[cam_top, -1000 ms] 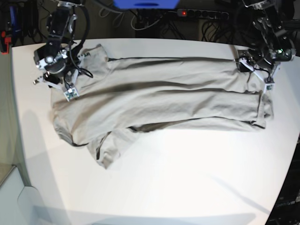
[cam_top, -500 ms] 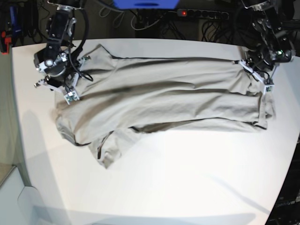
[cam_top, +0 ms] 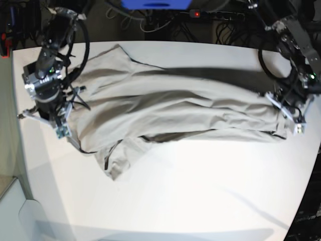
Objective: Layout the t-shirt on the table in an organized manner, then fold the t-shirt properly
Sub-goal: 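Lift the beige shirt with both grippers and shake it out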
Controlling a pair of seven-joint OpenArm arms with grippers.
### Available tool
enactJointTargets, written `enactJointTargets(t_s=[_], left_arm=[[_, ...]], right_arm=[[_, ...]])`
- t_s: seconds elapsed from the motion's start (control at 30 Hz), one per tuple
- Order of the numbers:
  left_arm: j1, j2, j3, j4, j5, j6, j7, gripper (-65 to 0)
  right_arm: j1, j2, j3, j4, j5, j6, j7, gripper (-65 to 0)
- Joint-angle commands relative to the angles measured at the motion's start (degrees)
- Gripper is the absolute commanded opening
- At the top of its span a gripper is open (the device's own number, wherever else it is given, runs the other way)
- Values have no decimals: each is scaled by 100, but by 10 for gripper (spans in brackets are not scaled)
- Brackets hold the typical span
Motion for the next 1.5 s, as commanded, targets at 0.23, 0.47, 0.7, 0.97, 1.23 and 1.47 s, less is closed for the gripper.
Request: enactJointTargets(t_s=[0.23,0.47,0.7,0.97,1.23,1.47], left_arm=[[-669,-85,3,103,53,26,-44,-648],[-625,-85,3,85,62,8,-44,-648],[-616,-85,12,85,62,8,-44,-648],[-493,-94,12,77,62,26,-44,-648],[-458,-94,12,77,62,17,-44,-648],[-458,-94,12,77,62,26,-44,-648]], right_arm=[[765,527,-9,52,-66,19,-1771,-650],[378,-71,-449,52,-66,19,-2131,-623],[-53,-615,-581,61,-49,19,-2131,-381],[-97,-615,-449,61,857,19,-2399,-320],[-229,-615,342,-256,2281,19,-2399,-320],[-237,-615,606,-766,2457,19,-2399,-322]])
